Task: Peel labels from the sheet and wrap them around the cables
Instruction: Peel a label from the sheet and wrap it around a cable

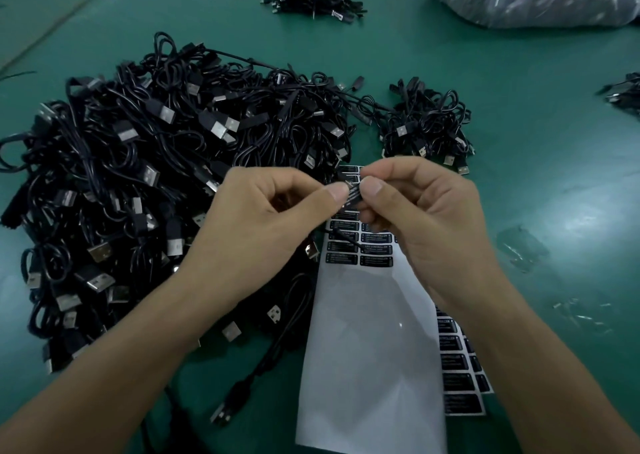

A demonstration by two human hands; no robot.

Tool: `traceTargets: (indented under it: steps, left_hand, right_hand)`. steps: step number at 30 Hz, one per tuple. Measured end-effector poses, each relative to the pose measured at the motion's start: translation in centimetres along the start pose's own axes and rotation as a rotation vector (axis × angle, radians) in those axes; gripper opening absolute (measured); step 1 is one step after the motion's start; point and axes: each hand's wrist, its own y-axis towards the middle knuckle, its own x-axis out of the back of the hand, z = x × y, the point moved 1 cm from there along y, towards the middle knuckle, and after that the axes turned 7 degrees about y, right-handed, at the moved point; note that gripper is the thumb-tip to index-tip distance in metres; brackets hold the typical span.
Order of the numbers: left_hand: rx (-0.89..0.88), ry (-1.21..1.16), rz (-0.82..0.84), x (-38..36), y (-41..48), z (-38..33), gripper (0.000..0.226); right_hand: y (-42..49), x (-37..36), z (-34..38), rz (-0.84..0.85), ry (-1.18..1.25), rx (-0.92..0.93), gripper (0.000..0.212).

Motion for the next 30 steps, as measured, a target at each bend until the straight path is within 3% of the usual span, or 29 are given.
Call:
traceTargets:
  steps: [10,13,15,18,22,27,30]
  left_hand:
    - [0.176,-0.011,0.242,1.1,0.4,0.0,0.020]
    - [0.202,-0.071,0.115,1.5,0.6,0.2,0.022]
    - [0.208,-0.159,-0.010,1.7,0.9,0.3,0.023]
    - [0.214,-0.270,-0.126,1.6,1.1,0.3,0.026]
    - [0.205,-0.322,-0.209,1.5,1.1,0.3,0.039]
    - [0.213,-0.384,-0.261,1.6,1.1,0.3,0.052]
    - [0.222,-0.395,-0.265,1.6,1.0,0.4,0.053]
  right_hand:
    - [-0.4,-0.6,-0.6,0.046,-0.010,-0.013,0.013]
    - [-1.0,-1.2,-0.6,0.109,-0.108,-0.119,0.041]
    - [-1.5,-1.8,-0.7,0.182,-0.186,-0.161,0.048]
    - [-2.3,-2.9,-0.8,0.207,-0.307,-0.138,0.040]
    - [-2.4,-3.8,-1.0,0.133,-0.276,-0.077,0.016]
    - [-2.3,-3.6,-0.2,0.139,-0.067,-0.107,0.026]
    - [-2.1,-3.4,0.0,0.101,-0.052,-0.138,0.021]
